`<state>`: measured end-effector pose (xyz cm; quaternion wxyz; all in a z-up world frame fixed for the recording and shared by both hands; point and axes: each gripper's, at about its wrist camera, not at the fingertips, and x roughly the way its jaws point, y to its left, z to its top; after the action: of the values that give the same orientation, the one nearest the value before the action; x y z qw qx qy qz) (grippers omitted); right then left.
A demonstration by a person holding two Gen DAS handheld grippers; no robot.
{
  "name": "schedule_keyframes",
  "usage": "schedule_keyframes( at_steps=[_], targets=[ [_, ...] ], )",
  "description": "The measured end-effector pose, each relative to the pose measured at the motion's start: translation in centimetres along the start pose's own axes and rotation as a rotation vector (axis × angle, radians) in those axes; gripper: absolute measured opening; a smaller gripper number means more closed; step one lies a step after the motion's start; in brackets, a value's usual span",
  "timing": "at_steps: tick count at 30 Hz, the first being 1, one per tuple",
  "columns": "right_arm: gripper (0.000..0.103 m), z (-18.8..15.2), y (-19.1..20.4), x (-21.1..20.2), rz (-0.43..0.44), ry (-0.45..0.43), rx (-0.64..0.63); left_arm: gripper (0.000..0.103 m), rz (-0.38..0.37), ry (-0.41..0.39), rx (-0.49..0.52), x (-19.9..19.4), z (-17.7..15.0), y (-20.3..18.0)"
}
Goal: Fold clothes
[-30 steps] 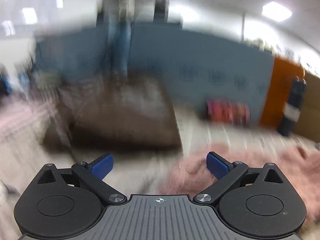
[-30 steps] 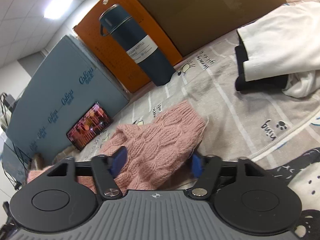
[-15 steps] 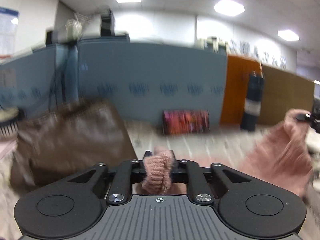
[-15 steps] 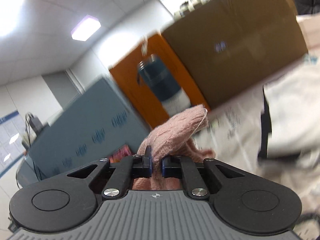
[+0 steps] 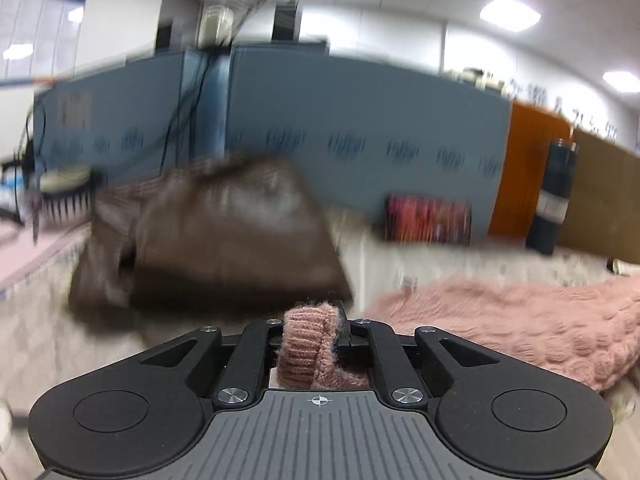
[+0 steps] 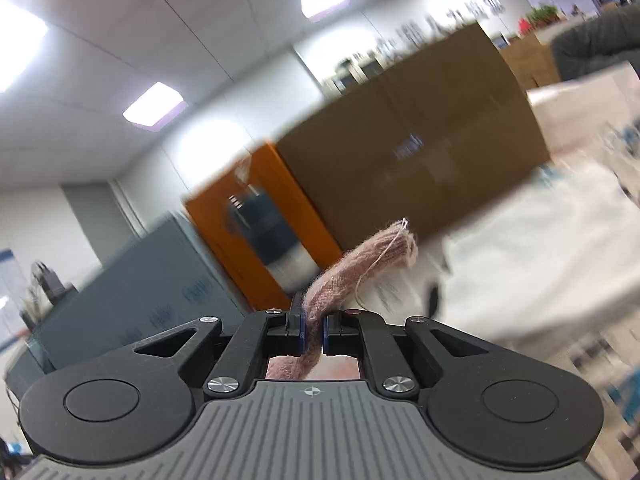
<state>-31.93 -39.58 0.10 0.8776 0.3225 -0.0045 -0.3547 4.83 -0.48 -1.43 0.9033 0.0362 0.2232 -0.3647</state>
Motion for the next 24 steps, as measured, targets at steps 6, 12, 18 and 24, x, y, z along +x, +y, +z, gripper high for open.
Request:
schedule_keyframes(
  at_steps=[6, 12, 18, 24],
  targets=[
    [0.008, -1.5, -2.0, 1.3, -0.104, 0.149, -0.031, 0.025, 0.008, 0.057, 0.141, 0.2, -0.4, -0.1],
    [0.053, 0.7, -2.0, -0.8, -0.202, 0.029, -0.081, 0.078, 0.080, -0.100, 0.323, -2.5, 1.6, -0.5],
    [0.081, 1.9, 1.5, 0.2, 0.020, 0.109, -0.167, 0.078, -0.037, -0.146, 0.483, -2.1, 3.6, -4.0],
    [0.088, -1.5, 7.6, 3.8, 0.292, 0.337, -0.504, 0.078, -0.335, 0.011, 0.605, 0.3, 3.6, -6.3]
  ],
)
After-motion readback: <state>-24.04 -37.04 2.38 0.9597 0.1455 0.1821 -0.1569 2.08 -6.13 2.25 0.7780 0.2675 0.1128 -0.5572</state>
